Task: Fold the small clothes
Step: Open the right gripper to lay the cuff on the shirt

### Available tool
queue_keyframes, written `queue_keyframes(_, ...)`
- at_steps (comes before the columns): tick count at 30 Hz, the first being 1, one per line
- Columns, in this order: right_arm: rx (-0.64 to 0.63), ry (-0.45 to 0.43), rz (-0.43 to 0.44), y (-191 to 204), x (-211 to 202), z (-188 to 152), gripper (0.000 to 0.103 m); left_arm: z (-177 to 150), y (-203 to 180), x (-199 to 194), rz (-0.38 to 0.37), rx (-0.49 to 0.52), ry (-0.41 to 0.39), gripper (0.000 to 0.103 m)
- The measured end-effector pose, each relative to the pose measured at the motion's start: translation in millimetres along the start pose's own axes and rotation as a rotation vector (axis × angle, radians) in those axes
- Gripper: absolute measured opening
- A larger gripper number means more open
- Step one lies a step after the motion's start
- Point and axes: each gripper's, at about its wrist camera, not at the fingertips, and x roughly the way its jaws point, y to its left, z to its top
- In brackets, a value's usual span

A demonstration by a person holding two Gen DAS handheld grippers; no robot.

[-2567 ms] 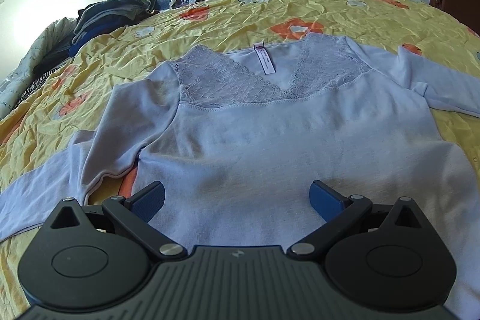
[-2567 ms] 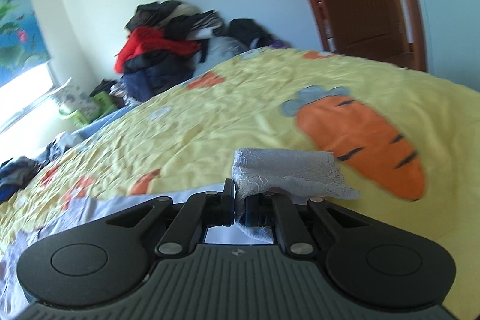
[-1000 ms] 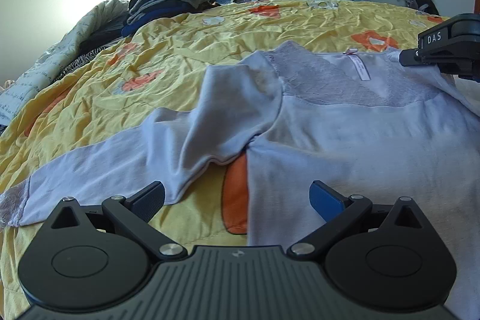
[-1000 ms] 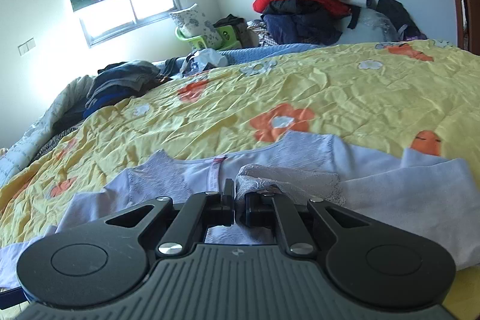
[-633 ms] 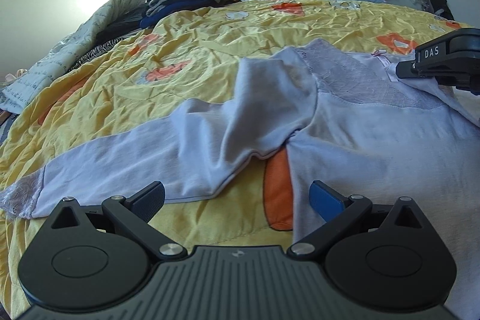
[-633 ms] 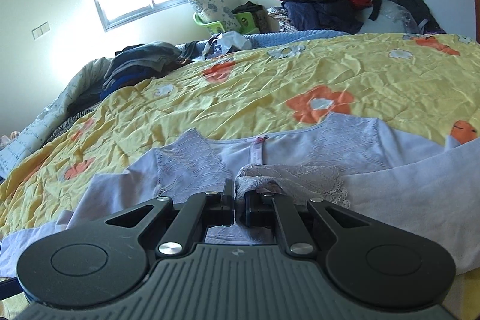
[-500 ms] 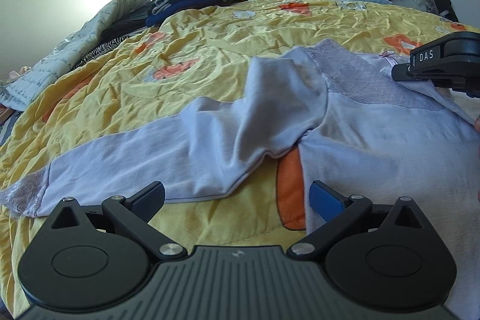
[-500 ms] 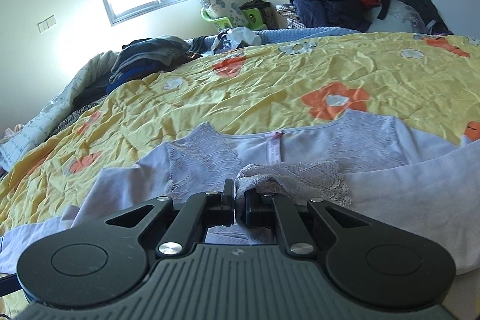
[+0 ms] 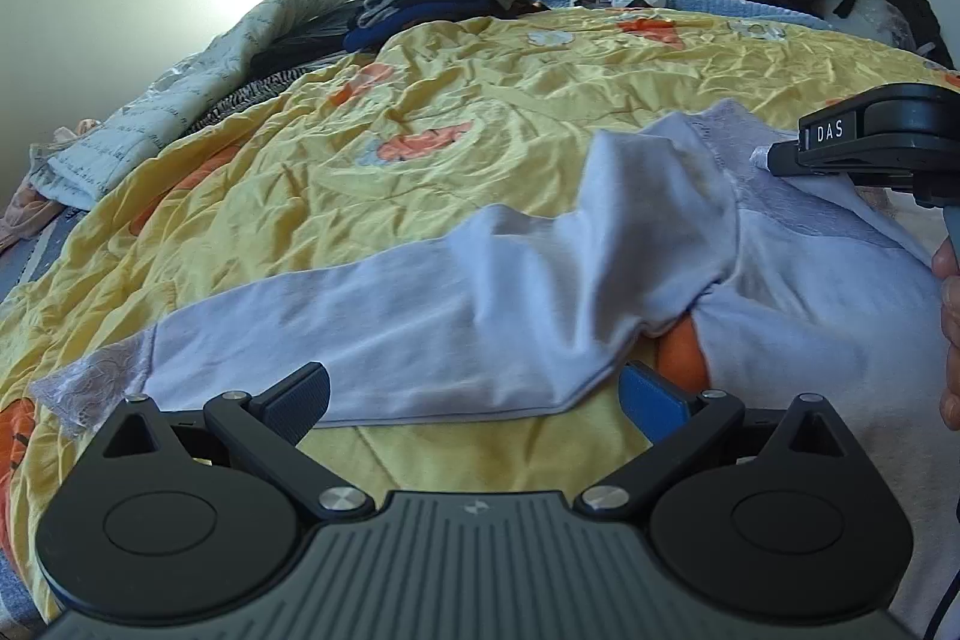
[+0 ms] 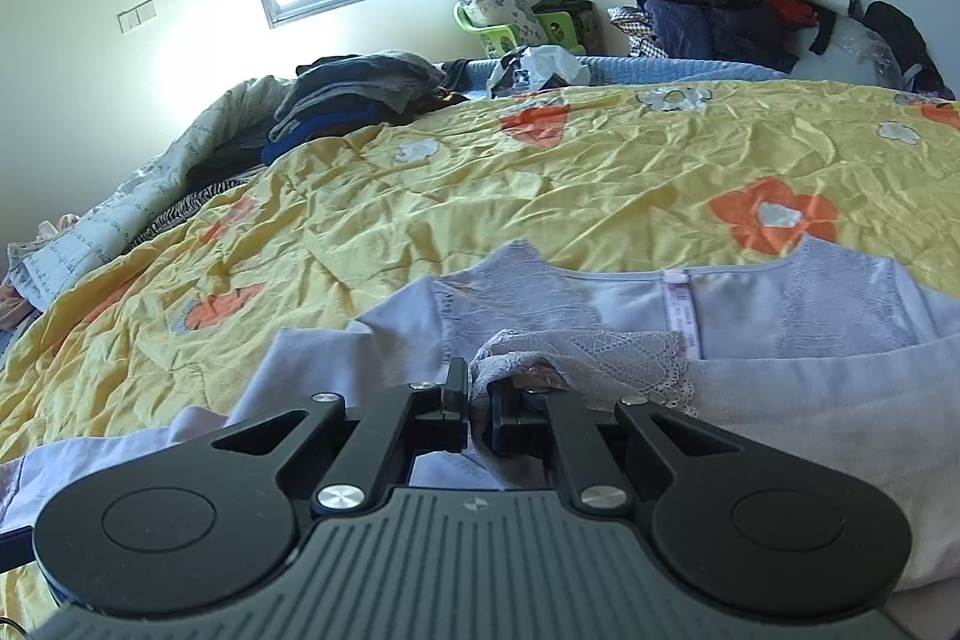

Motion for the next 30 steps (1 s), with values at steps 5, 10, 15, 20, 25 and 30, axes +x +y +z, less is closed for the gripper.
queue_keyframes(5, 0.0, 0.033, 0.02, 15, 12, 0, 0.022, -2, 13, 2, 0.013, -0.021, 0.016, 0.103)
queue_keyframes(10, 0.0, 0.054, 0.061, 28, 9, -5, 0.028, -3, 23, -4, 0.017, -0.034, 0.011, 0.103)
queue_keyframes(15, -0.049, 0.02, 0.076, 43, 0, -4, 0.036, -4, 32, -12, 0.041, -0.033, -0.009, 0.103)
queue_keyframes(20, -0.014, 0.047, 0.11, 44, 6, -2, 0.036, -7, 48, -11, 0.077, -0.057, 0.004, 0.103)
queue_keyframes(25, 0.011, 0.073, 0.133, 46, 10, -3, 0.036, -9, 64, -12, 0.106, -0.08, 0.006, 0.103)
queue_keyframes(30, -0.024, 0.041, 0.149, 54, 0, -3, 0.043, -12, 76, -12, 0.126, -0.098, 0.009, 0.103)
